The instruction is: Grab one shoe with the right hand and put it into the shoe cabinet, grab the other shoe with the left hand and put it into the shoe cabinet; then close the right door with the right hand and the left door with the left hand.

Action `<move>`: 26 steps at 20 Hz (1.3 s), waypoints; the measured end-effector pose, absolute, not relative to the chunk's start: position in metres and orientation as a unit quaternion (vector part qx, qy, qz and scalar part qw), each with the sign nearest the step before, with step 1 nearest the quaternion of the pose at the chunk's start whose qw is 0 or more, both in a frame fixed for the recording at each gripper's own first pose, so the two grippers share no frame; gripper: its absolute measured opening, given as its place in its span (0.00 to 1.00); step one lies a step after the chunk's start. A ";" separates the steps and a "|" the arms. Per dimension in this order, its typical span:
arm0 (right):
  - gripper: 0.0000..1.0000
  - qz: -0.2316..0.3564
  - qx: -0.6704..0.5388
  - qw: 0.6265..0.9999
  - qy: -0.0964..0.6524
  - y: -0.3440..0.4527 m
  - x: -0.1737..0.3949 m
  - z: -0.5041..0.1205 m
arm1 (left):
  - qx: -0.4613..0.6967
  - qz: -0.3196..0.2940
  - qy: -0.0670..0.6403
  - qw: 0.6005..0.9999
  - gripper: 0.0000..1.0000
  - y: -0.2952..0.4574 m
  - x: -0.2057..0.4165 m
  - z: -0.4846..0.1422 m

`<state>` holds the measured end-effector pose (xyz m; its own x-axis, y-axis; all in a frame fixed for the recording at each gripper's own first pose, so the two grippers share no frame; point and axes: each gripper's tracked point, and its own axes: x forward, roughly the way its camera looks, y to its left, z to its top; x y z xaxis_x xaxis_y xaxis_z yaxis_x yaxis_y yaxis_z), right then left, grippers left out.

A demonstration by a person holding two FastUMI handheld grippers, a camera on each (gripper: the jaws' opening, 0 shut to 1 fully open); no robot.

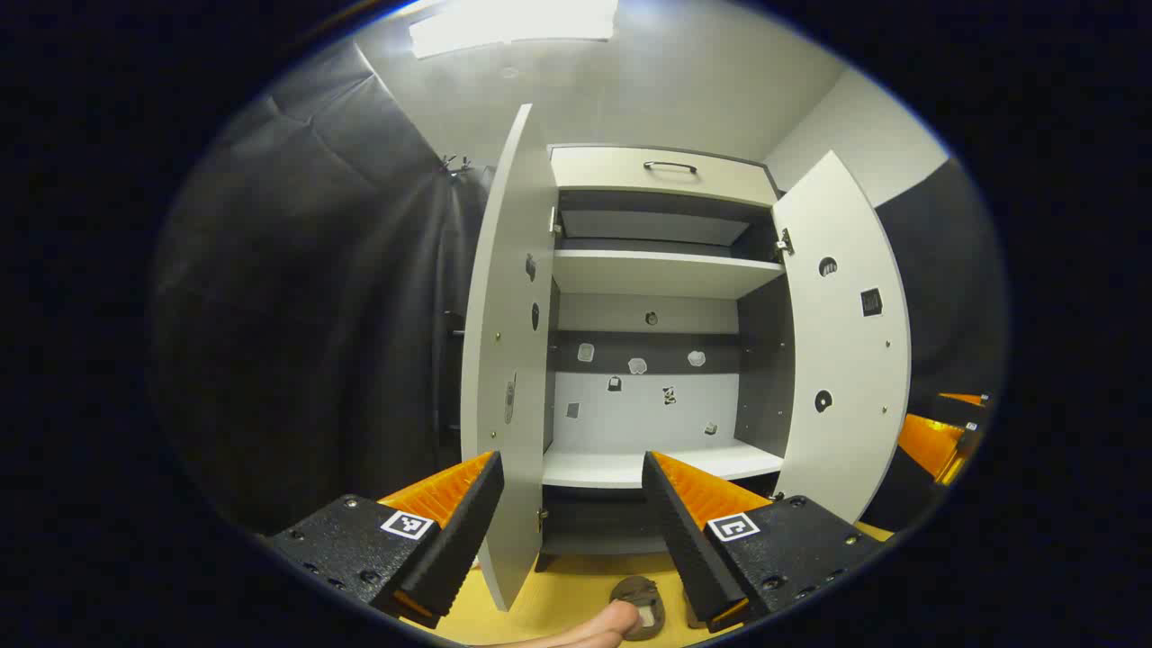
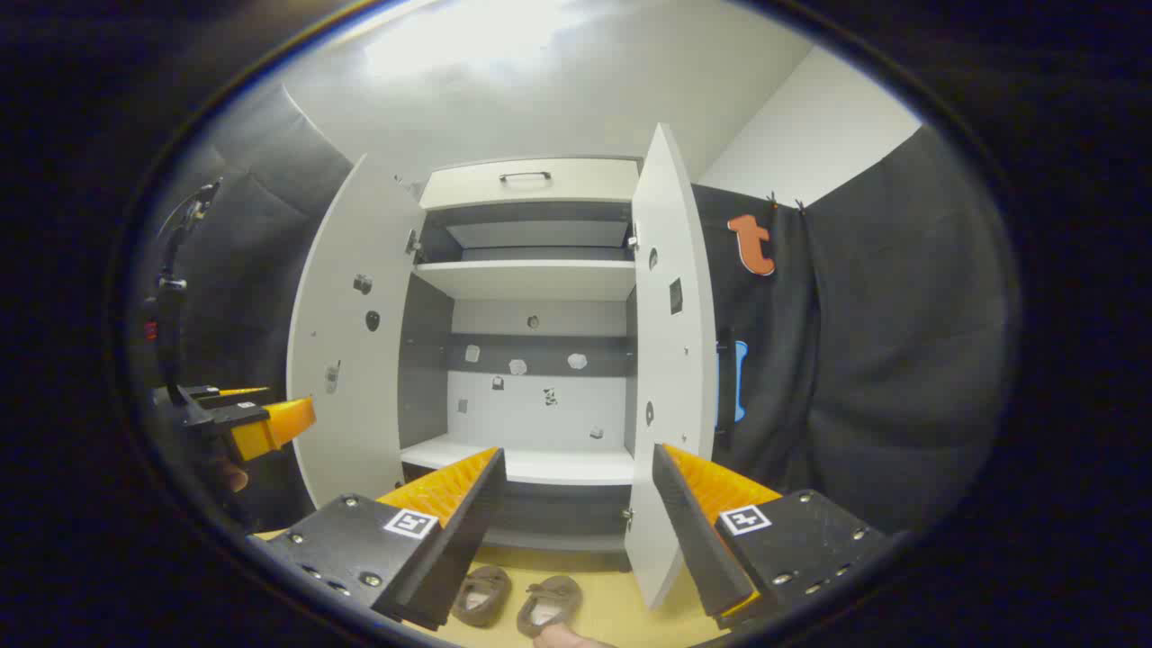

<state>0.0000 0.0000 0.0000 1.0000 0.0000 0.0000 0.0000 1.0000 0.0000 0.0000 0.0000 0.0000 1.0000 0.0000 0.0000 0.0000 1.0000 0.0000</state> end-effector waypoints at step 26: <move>0.97 0.007 -0.012 0.998 0.068 0.022 0.093 -0.167 | -0.003 -0.083 -0.009 0.996 0.96 -0.064 0.116 -0.074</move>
<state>0.0930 0.0224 -0.1671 0.9906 0.0121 -0.1364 -0.0153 0.9996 -0.0225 0.1162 -0.0644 -0.0738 0.9859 -0.1661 0.0190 0.1662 0.9861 -0.0047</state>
